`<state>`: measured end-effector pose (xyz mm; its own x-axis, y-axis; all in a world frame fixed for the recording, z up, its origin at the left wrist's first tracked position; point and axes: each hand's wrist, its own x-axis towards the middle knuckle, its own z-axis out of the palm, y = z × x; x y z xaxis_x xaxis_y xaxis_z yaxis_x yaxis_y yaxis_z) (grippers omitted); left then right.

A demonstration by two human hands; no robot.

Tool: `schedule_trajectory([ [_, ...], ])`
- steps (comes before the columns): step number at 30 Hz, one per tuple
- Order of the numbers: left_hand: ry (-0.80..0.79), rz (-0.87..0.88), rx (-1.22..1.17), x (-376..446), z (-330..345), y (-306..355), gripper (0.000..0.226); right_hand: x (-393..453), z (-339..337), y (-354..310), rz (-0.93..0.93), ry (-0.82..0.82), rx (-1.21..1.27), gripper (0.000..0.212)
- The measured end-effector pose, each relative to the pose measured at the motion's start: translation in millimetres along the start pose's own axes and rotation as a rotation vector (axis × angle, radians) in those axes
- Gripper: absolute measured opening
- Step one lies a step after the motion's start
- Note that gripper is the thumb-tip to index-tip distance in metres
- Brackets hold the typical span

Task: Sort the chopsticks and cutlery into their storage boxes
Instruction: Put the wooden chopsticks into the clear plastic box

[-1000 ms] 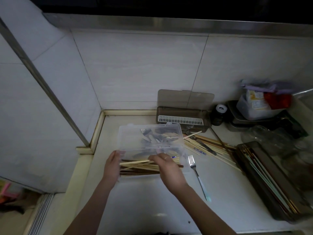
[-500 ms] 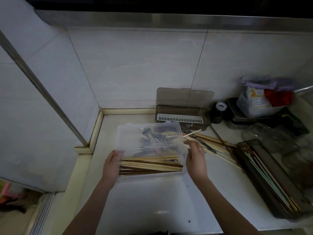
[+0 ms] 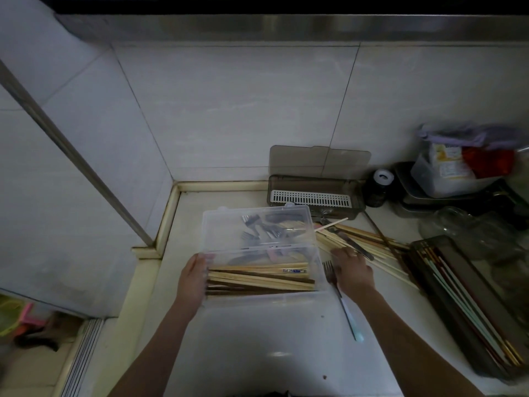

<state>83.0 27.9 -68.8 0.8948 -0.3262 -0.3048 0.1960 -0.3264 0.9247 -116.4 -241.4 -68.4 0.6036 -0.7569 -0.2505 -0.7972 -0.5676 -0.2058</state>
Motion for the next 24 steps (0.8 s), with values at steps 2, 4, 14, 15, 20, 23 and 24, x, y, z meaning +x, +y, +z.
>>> schedule_trajectory([
  [2,0.004,0.004,-0.011,-1,1,2,0.025,2,-2,-1,0.021,-0.016,0.003,0.034],
  [4,0.011,0.003,-0.013,-1,1,4,0.026,3,-4,-3,0.043,-0.060,-0.012,0.026],
  [14,-0.001,0.012,-0.037,-8,3,13,0.025,-2,-2,-5,-0.015,-0.086,-0.205,0.035],
  [15,-0.001,0.012,-0.032,-8,2,12,0.024,-5,-1,0,-0.023,-0.071,-0.227,0.035],
  [20,0.009,0.014,-0.024,-4,2,8,0.025,-26,-1,30,0.060,-0.015,-0.275,0.047],
  [23,0.000,-0.007,-0.008,0,1,3,0.024,-35,-4,38,0.127,0.010,-0.302,0.056],
  [24,-0.001,-0.009,-0.012,1,1,2,0.023,-36,-5,36,0.116,0.025,-0.311,0.054],
])
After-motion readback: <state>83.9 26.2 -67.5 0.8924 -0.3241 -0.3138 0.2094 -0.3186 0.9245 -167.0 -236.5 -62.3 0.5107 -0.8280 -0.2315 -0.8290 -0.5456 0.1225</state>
